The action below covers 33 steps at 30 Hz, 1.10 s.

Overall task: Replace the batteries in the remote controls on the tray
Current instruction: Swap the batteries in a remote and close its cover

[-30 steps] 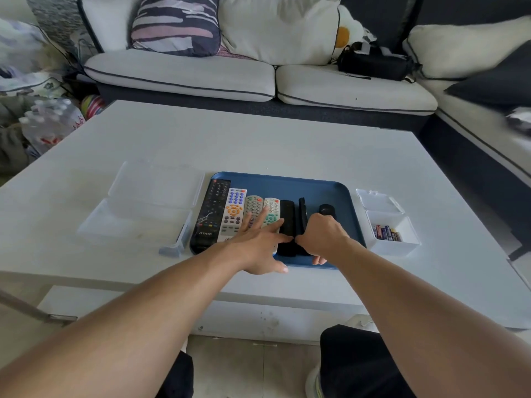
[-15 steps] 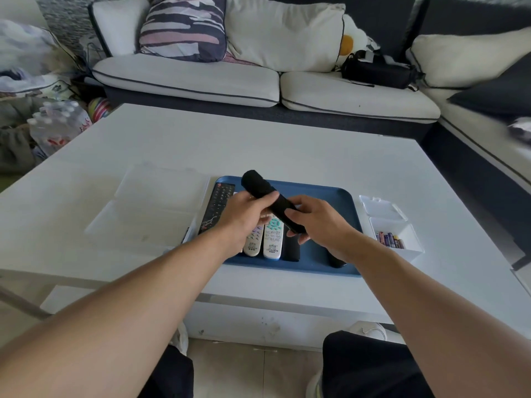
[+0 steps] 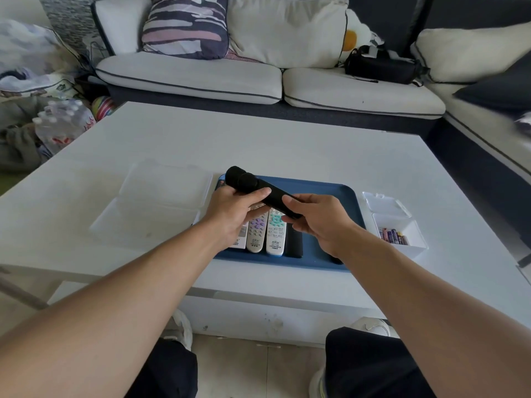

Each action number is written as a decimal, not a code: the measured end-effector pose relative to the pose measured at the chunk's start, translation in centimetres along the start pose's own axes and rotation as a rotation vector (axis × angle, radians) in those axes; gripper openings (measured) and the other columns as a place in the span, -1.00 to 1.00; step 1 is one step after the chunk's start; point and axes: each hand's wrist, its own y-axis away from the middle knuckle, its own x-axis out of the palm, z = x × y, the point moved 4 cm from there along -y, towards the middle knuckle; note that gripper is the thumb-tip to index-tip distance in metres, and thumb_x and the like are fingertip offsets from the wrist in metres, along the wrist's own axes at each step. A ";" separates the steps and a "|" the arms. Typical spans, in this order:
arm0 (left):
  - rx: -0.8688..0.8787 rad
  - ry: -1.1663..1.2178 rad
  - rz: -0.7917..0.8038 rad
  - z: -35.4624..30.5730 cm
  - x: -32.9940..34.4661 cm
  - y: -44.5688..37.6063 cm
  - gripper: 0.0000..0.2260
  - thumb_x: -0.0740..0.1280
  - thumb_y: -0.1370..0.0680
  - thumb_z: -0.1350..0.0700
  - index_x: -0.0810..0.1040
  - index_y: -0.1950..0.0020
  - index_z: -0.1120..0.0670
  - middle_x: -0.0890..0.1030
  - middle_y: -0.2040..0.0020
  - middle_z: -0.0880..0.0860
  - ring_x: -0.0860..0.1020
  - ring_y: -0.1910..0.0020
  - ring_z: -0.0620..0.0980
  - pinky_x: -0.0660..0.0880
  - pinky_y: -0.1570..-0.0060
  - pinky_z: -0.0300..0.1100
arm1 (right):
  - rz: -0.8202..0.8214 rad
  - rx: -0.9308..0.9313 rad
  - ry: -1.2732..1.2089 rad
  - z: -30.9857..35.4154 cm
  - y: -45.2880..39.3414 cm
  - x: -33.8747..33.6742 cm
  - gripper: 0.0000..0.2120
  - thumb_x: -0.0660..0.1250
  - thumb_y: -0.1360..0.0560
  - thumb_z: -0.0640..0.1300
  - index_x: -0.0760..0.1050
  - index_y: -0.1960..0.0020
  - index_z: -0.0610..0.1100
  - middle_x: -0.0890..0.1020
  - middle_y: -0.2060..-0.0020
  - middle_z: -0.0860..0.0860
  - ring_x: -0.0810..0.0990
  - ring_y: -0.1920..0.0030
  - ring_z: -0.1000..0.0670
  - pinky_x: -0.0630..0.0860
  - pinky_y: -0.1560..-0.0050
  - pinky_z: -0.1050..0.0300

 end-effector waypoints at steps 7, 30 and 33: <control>0.141 -0.130 -0.054 -0.2 0.0 0.5 -0.81 0.48 -0.48 0.33 0.62 -0.07 0.22 0.68 0.02 0.19 0.70 0.03 0.06 0.66 0.08 -0.12 | -0.053 -0.061 0.178 -0.7 -0.5 -0.2 -0.85 0.55 -0.45 -0.03 0.69 0.00 0.00 0.75 0.19 0.01 0.75 0.18 -0.01 0.67 0.00 0.15; -0.148 0.005 -0.381 -0.2 -2.8 -0.3 -0.78 0.36 -0.59 -0.14 0.59 -0.02 0.01 0.69 0.11 0.10 0.68 0.27 0.00 0.64 0.30 -0.12 | 0.351 -0.213 1.273 -2.6 1.2 1.2 -0.56 0.51 -0.36 0.27 0.57 -0.14 0.11 0.64 0.02 0.14 0.63 0.07 0.07 0.60 -0.05 0.00; -0.212 0.147 -0.295 -0.4 -1.5 0.4 -0.74 0.31 -0.63 -0.09 0.53 -0.02 0.12 0.63 0.27 0.09 0.60 0.42 -0.01 0.59 0.32 -0.17 | 0.405 -0.208 1.434 -3.9 1.4 2.0 -0.56 0.46 -0.37 0.33 0.52 -0.11 0.10 0.61 -0.01 0.12 0.58 0.05 0.05 0.56 0.00 0.03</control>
